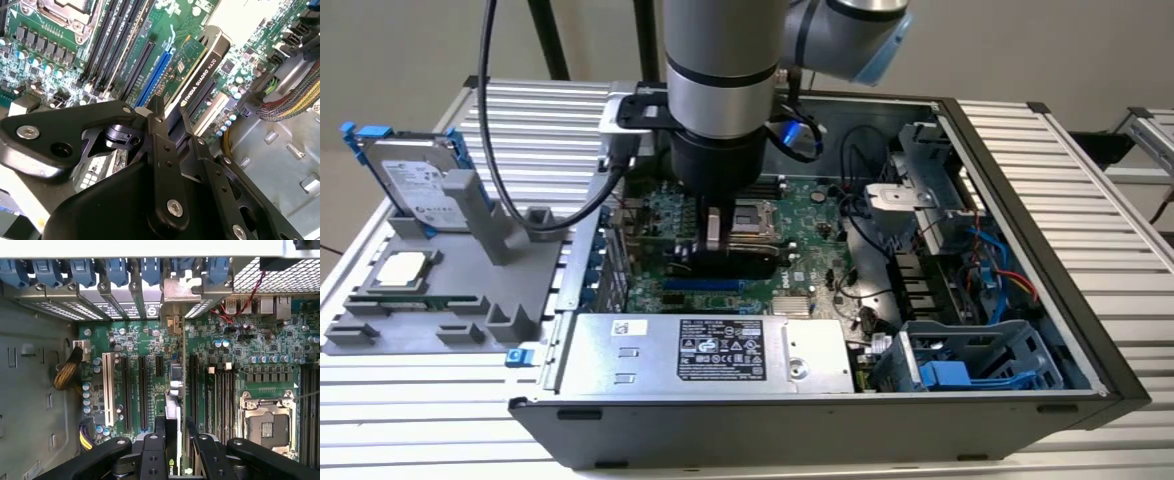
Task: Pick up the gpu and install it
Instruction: 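Insert the gpu into the slot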
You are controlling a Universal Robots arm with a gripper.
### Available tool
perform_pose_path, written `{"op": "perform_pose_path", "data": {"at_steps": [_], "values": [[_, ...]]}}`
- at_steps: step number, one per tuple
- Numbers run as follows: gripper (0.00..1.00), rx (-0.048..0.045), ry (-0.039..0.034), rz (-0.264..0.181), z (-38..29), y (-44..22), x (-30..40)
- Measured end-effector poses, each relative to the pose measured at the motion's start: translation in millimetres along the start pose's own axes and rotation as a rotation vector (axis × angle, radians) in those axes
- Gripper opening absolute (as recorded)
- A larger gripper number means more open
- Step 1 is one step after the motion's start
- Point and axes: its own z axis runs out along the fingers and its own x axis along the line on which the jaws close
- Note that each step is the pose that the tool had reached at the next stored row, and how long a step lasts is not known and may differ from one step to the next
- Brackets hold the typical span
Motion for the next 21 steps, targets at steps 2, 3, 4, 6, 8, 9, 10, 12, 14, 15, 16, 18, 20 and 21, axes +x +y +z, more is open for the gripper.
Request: {"op": "perform_pose_path", "data": {"at_steps": [2,3,4,6,8,9,10,12,14,15,16,18,20,21], "values": [[0.0,-0.0001,0.0001,0.0,1.5,0.8,0.1],[0.0,0.0,-0.0001,0.001,2.6,1.3,0.2],[0.0,0.0001,-0.0001,0.001,3.9,1.8,0.2],[0.0,0.0,0.0,0.002,5.9,2.4,0.4],[0.0,0.0001,0.0,0.004,7.7,3.2,0.5],[0.0,0.0,0.0001,0.004,8.1,3.5,0.6],[0.0,0.0,0.0002,0.005,8.4,4.0,0.6],[0.0,0.0001,0.0001,0.005,9.1,5.0,0.6],[0.0,0.0001,0.0001,0.006,9.7,5.6,0.7],[0.0,0.0001,0.0002,0.006,9.8,5.9,0.7],[0.0,0.0001,0.0002,0.006,9.9,6.1,0.7],[0.0,0.0003,-0.0001,0.006,10.6,6.4,0.6],[0.0,0.0,-0.0001,0.007,11.2,6.5,0.5],[0.0,-0.0003,0.0001,0.007,11.4,6.5,0.5]]}}
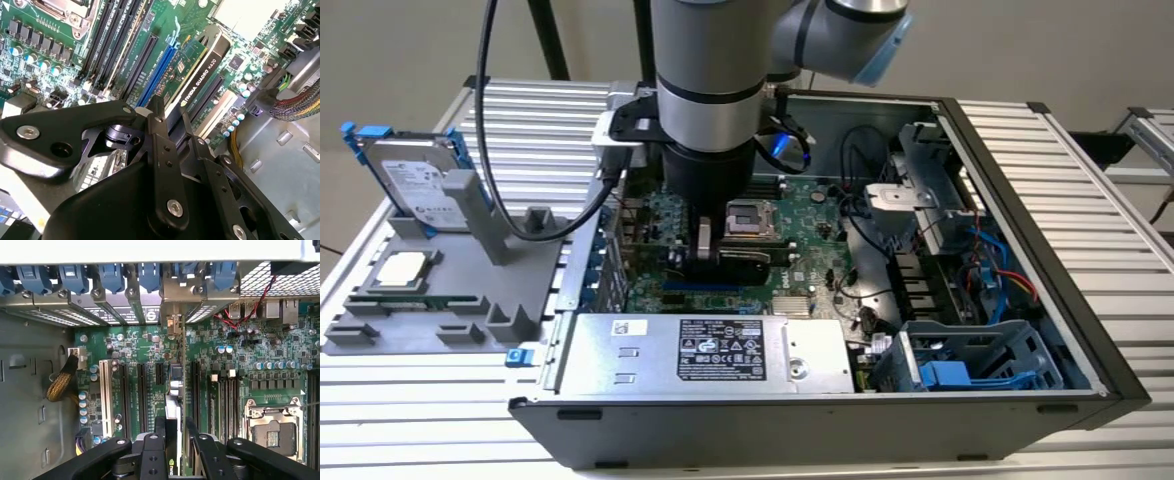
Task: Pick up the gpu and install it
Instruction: 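Insert the gpu into the slot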
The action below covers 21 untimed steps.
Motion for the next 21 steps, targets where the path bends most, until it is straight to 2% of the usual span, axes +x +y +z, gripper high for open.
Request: {"op": "perform_pose_path", "data": {"at_steps": [17,21], "values": [[0.0,-0.0002,0.0,0.002,7.2,3.6,-3.2],[0.0,-0.0002,0.0001,0.003,7.2,3.8,-3.2]]}}
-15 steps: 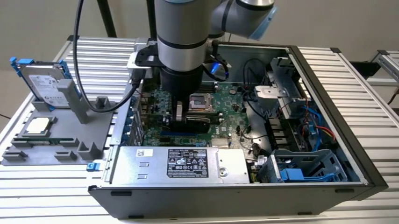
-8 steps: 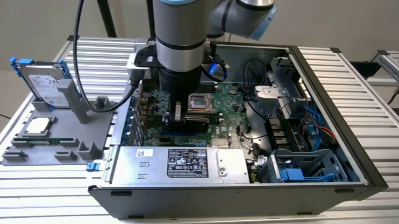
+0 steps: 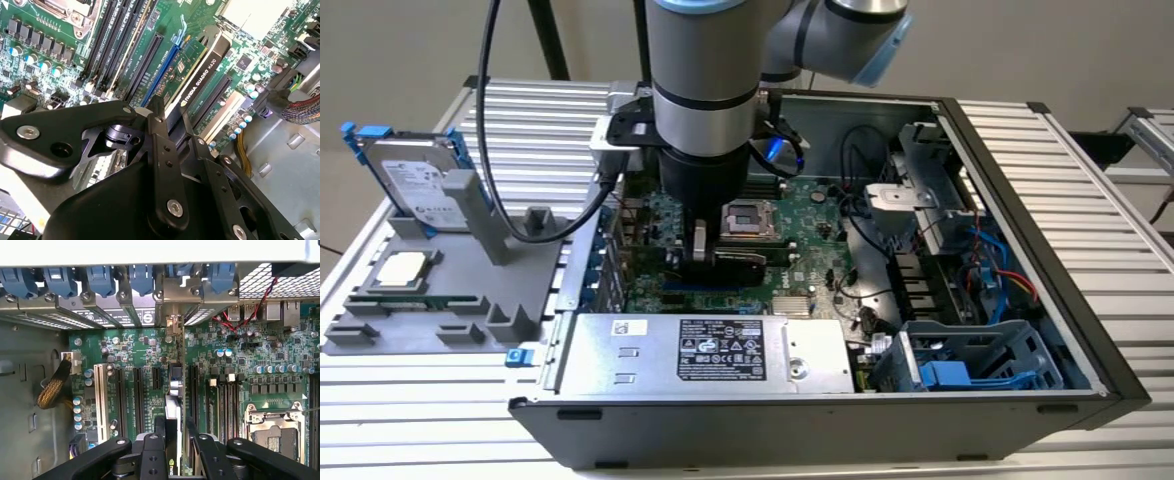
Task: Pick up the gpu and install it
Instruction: 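Insert the gpu into the slot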
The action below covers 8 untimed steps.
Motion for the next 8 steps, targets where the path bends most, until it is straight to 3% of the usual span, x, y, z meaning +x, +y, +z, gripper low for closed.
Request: {"op": "perform_pose_path", "data": {"at_steps": [8], "values": [[0.0,0.0001,-0.0002,0.0,0.1,0.1,0.0]]}}
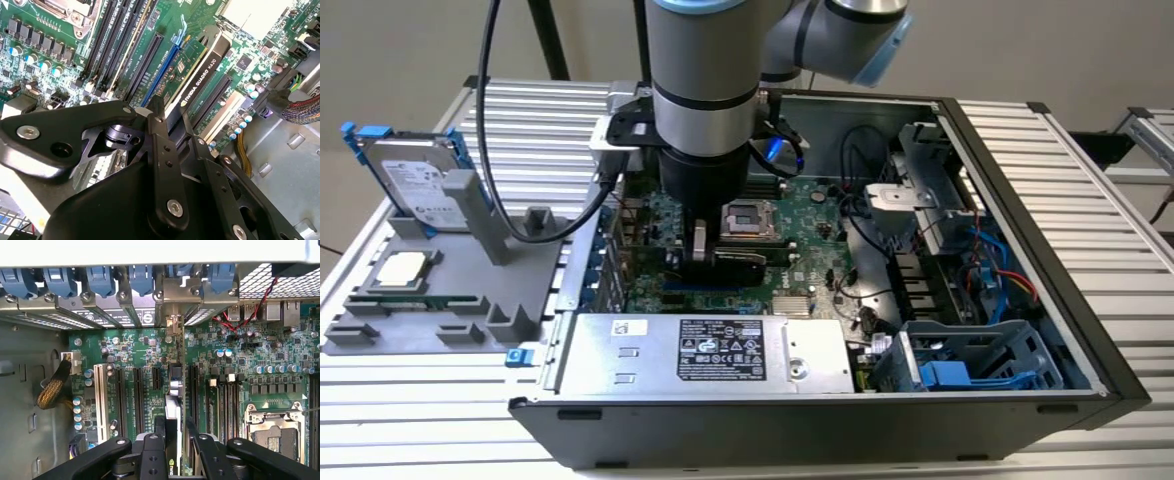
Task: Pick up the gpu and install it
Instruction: 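Insert the gpu into the slot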
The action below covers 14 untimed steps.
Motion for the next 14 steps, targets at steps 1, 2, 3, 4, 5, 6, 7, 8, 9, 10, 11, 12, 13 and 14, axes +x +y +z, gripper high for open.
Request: {"op": "perform_pose_path", "data": {"at_steps": [1,2,3,4,5,6,7,8,9,10,11,12,13,14], "values": [[0.0,0.0,0.0,0.0,0.0,0.0,0.0],[0.0,0.0,0.0,0.0,0.0,0.1,-0.1],[0.0,0.0,0.0,0.0,0.0,0.1,-0.4],[0.0,0.0,0.0,0.0,0.0,0.1,-0.7],[0.0,0.0,0.0,0.0,0.0,0.1,-1.0],[0.0,0.0,0.0,0.0,0.1,0.1,-1.3],[0.0,0.0,0.0001,-0.001,0.0,0.1,-1.4],[0.0,0.0,0.0,-0.001,0.1,0.1,-1.6],[0.0,0.0,0.0,-0.001,0.3,0.1,-1.7],[0.0,0.0,0.0,-0.001,0.5,0.1,-1.8],[0.0,0.0,-0.0001,-0.002,1.1,0.1,-1.8],[0.0,-0.0001,0.0,-0.002,1.6,0.1,-1.9],[0.0,-0.0001,0.0002,-0.002,2.1,0.1,-2.0],[0.0,-0.0001,0.0002,-0.003,2.6,0.1,-2.1]]}}
